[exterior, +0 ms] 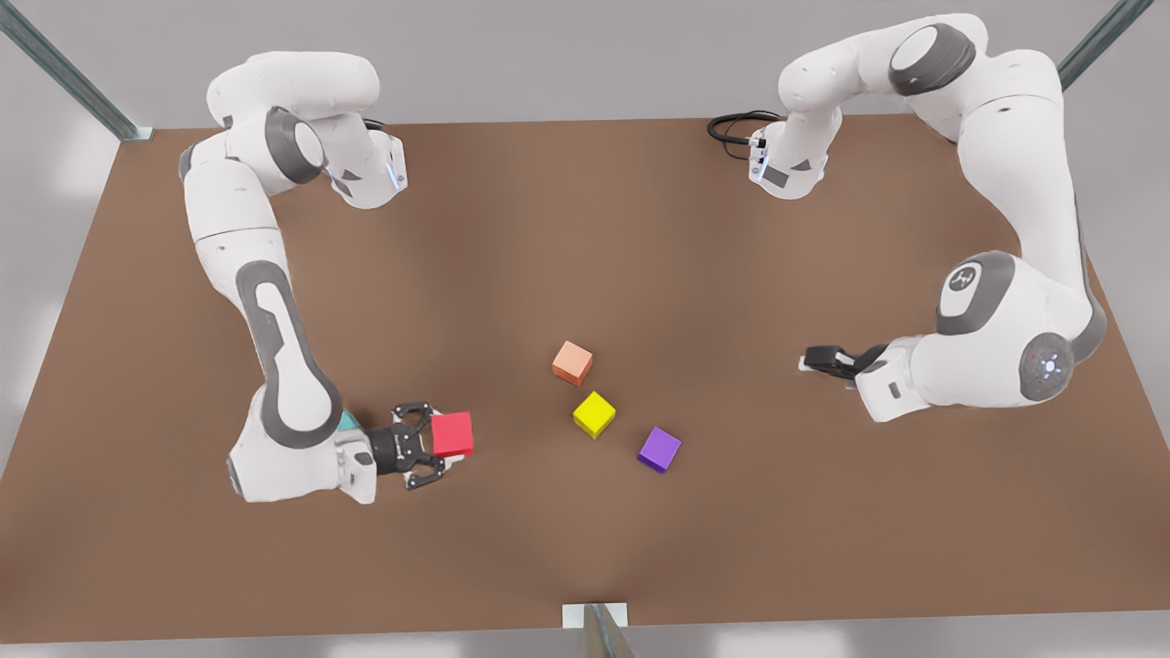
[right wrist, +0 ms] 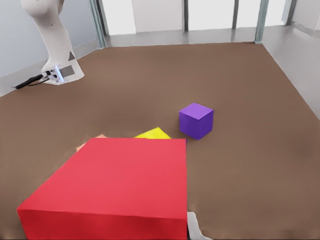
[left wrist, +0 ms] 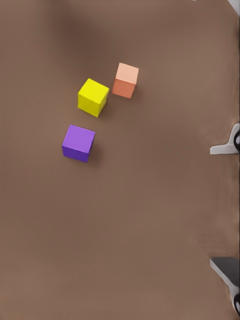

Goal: Pick up red wooden cube and pass to hand red wooden cube and place in blue wooden cube

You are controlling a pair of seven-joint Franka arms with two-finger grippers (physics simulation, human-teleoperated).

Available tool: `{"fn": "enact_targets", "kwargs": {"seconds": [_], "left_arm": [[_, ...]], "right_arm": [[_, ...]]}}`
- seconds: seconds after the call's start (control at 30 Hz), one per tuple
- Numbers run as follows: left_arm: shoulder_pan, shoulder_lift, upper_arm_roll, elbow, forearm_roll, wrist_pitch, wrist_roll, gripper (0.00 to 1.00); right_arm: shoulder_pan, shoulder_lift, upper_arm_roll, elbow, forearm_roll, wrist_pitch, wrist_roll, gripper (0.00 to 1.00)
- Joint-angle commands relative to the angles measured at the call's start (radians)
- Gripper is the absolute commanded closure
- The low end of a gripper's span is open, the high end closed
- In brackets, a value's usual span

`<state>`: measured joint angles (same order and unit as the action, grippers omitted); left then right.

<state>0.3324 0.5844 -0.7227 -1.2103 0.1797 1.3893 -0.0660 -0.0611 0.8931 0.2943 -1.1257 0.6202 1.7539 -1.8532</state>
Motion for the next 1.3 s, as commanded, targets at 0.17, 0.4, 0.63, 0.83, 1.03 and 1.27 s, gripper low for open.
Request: {"fn": "enact_targets", "kwargs": {"seconds": [0.17, 0.4, 0.63, 0.83, 1.03, 1.27], "left_arm": [[-0.593, -0.347, 0.793, -0.219, -0.220, 0.020, 0.012, 0.00], [-0.587, -0.317, 0.796, -0.216, -0.207, 0.053, 0.014, 0.00], [-0.590, -0.317, 0.795, -0.218, -0.209, 0.022, 0.014, 0.00], [-0.592, -0.322, 0.793, -0.201, -0.212, -0.007, 0.008, 0.00], [-0.593, -0.321, 0.793, -0.202, -0.217, -0.007, 0.009, 0.00], [-0.590, -0.316, 0.793, -0.204, -0.218, -0.007, 0.009, 0.00]], "right_arm": [[0.020, -0.143, -0.017, -0.071, -1.014, -0.024, 0.856, 0.53], [-0.088, -0.212, -0.018, -0.282, -1.031, 0.130, 0.864, 0.53], [-0.114, -0.272, -0.015, -0.460, -1.010, 0.239, 0.890, 0.52], [-0.114, -0.267, -0.014, -0.516, -1.007, 0.295, 0.890, 0.52], [-0.121, -0.270, -0.011, -0.546, -1.008, 0.303, 0.888, 0.51], [-0.126, -0.275, -0.004, -0.562, -1.008, 0.305, 0.888, 0.28]]}}
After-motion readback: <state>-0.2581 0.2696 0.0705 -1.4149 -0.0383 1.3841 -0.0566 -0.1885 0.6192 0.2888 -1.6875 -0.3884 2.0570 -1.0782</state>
